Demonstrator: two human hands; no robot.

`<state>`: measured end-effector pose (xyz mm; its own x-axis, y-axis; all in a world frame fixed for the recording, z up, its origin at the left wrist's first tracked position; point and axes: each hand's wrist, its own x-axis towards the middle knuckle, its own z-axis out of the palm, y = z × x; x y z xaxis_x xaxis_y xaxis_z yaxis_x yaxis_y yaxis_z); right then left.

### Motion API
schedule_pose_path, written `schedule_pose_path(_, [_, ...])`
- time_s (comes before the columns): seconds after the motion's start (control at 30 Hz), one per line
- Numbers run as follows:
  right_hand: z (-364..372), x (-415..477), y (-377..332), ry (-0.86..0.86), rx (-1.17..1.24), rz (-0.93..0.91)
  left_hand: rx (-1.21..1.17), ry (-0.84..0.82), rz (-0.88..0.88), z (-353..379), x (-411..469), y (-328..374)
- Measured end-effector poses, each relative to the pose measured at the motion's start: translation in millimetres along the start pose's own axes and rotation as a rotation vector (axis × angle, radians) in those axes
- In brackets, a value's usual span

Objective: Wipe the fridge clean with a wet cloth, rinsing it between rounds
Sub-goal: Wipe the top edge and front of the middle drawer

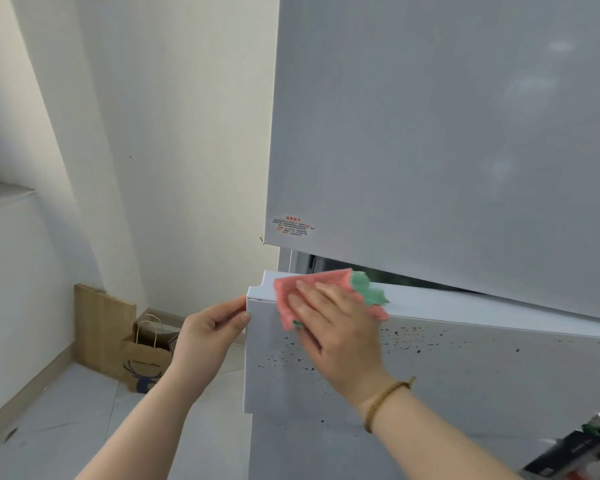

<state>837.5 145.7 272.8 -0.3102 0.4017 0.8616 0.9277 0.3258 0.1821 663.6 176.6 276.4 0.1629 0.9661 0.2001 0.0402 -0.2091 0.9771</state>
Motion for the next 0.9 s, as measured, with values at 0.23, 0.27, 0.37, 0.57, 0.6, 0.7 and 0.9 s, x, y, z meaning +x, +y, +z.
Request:
schedule_pose_path(0.23, [27,25,-14,0.010,0.015,0.017,-0.017,-0.033,0.028,1,15,-3])
schedule_pose_path(0.27, [24,20,-6,0.012,0.001,0.014,-0.025,-0.041,0.026,1,19,-4])
schedule_pose_path(0.37, [6,-5,25,0.031,-0.074,0.012,-0.042,-0.034,0.016,2,26,-7])
schedule_pose_path(0.57, [-27,-37,66,0.069,-0.217,0.137,-0.088,-0.024,-0.011,7,38,-10])
schedule_pose_path(0.6, [-25,-36,63,0.091,-0.227,0.177,-0.095,-0.023,-0.010,8,39,-10])
schedule_pose_path(0.7, [-16,-20,48,0.127,-0.210,0.277,-0.108,-0.027,-0.013,9,40,-12])
schedule_pose_path(0.9, [12,32,-1,-0.052,-0.067,0.277,-0.084,-0.052,-0.018,5,37,-13])
